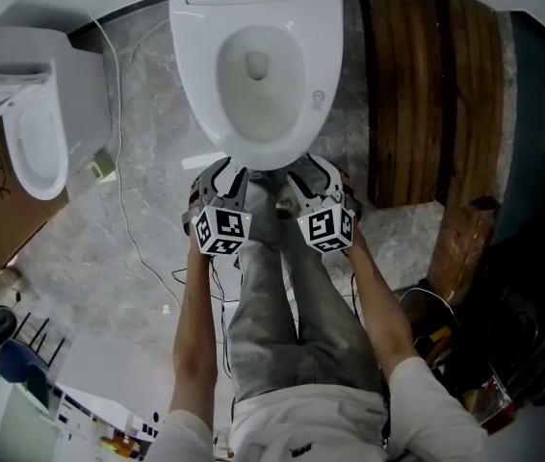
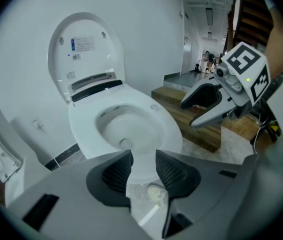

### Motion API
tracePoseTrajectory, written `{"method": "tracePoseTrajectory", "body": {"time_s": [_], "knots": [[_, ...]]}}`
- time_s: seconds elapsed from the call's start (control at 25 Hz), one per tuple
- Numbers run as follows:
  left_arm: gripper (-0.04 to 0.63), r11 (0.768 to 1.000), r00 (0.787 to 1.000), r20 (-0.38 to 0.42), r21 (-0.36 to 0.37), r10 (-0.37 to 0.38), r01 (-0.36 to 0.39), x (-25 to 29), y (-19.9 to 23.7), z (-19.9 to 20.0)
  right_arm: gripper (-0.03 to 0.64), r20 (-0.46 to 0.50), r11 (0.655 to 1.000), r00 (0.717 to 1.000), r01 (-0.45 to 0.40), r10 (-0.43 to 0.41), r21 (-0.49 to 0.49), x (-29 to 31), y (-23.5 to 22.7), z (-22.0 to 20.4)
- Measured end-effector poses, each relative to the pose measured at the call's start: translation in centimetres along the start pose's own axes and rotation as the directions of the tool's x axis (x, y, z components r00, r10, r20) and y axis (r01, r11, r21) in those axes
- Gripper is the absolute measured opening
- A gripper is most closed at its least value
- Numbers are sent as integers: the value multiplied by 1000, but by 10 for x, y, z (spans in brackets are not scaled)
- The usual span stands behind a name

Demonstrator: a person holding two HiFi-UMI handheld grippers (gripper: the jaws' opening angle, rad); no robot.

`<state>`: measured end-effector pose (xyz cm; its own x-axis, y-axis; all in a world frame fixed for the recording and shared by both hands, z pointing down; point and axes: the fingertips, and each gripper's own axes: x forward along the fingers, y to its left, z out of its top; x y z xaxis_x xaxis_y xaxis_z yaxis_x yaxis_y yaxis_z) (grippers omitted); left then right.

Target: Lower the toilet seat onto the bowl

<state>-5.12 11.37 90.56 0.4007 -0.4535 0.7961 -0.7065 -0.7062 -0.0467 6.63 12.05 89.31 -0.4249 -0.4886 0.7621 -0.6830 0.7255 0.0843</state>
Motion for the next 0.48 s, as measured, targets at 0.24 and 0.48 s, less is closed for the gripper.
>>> {"method": "tracePoseTrajectory", "body": {"time_s": [0.24, 0.48], "knots": [[161, 997, 994, 89, -54, 62, -57, -37, -3, 35, 232, 108, 994, 992, 50, -60, 94, -42, -12, 34], [156, 994, 985, 146, -70, 90, -81, -87, -17, 68, 227, 170, 984, 979, 88, -114, 153, -88, -19, 66]]}}
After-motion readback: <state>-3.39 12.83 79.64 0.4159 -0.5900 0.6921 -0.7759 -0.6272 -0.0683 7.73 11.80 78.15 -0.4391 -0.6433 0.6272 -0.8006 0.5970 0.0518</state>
